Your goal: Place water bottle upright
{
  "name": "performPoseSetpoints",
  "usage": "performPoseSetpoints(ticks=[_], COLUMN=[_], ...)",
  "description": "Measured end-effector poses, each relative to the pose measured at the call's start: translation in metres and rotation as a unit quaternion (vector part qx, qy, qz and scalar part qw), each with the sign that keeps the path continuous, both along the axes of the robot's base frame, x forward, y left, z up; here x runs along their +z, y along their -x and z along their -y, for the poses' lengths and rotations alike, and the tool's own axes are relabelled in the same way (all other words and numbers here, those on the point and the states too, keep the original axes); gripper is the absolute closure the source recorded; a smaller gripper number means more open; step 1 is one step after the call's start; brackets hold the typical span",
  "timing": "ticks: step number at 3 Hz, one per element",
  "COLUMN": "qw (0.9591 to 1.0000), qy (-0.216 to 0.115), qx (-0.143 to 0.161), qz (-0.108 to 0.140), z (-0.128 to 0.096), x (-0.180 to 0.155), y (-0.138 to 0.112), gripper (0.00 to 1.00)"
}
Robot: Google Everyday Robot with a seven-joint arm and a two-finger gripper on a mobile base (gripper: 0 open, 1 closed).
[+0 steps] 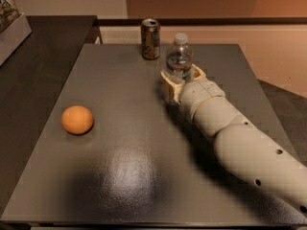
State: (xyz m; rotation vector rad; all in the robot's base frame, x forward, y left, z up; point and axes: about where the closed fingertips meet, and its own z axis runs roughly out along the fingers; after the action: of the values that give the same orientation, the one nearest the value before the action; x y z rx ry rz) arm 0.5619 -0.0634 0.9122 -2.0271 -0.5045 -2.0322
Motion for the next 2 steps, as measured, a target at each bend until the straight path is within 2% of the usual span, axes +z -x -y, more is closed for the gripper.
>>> performPoseSetpoints(ticks=[1,2], qw=[0.9998,0.9998], qy=[-0.018,-0.019], qx=[-0.008,-0.008], qz=[0.004,0.004], z=[0.0012,0.0], x=[-0.0026,-0.0013], y=[0.0002,0.0001], gripper=[0.36,0.13])
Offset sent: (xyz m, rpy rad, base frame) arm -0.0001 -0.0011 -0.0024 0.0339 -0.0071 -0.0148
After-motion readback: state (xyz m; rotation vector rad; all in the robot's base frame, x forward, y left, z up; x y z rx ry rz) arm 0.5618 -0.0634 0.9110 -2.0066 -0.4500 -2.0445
